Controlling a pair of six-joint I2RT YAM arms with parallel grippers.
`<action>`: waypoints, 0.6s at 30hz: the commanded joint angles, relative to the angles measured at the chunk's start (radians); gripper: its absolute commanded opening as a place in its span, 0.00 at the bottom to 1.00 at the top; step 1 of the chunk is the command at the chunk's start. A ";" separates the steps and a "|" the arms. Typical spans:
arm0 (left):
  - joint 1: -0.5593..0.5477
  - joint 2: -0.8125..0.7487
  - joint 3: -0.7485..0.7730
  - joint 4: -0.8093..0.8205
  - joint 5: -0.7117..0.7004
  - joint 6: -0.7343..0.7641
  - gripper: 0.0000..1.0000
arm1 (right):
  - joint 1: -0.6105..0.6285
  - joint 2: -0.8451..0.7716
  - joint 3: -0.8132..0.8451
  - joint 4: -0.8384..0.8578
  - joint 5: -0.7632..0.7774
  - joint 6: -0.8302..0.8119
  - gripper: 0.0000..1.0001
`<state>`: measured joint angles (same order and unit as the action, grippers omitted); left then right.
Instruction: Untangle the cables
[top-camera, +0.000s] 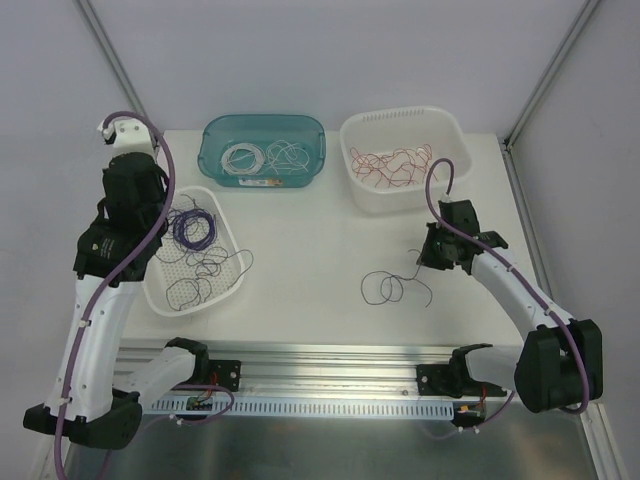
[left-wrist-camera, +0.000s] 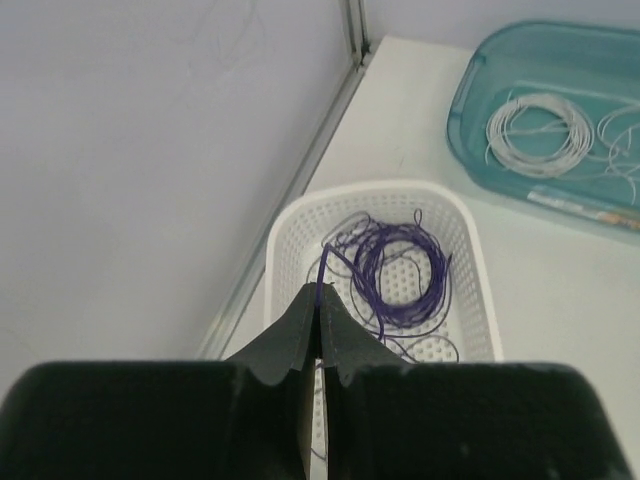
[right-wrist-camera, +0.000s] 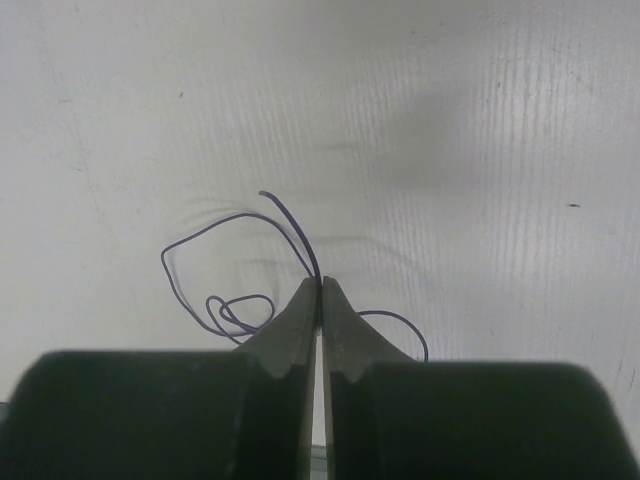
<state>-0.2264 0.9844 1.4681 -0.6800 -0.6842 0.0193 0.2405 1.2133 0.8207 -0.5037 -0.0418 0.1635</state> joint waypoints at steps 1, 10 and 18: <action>0.015 -0.048 -0.127 -0.006 0.040 -0.099 0.00 | 0.014 -0.001 0.031 0.019 -0.017 -0.013 0.04; 0.019 -0.107 -0.532 -0.033 0.193 -0.375 0.12 | 0.040 -0.035 0.034 0.024 -0.036 -0.036 0.04; 0.021 -0.113 -0.559 -0.032 0.305 -0.394 0.81 | 0.080 -0.121 0.090 0.034 -0.089 -0.090 0.02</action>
<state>-0.2173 0.8936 0.8646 -0.7341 -0.4393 -0.3534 0.3069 1.1545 0.8433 -0.5026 -0.0883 0.1097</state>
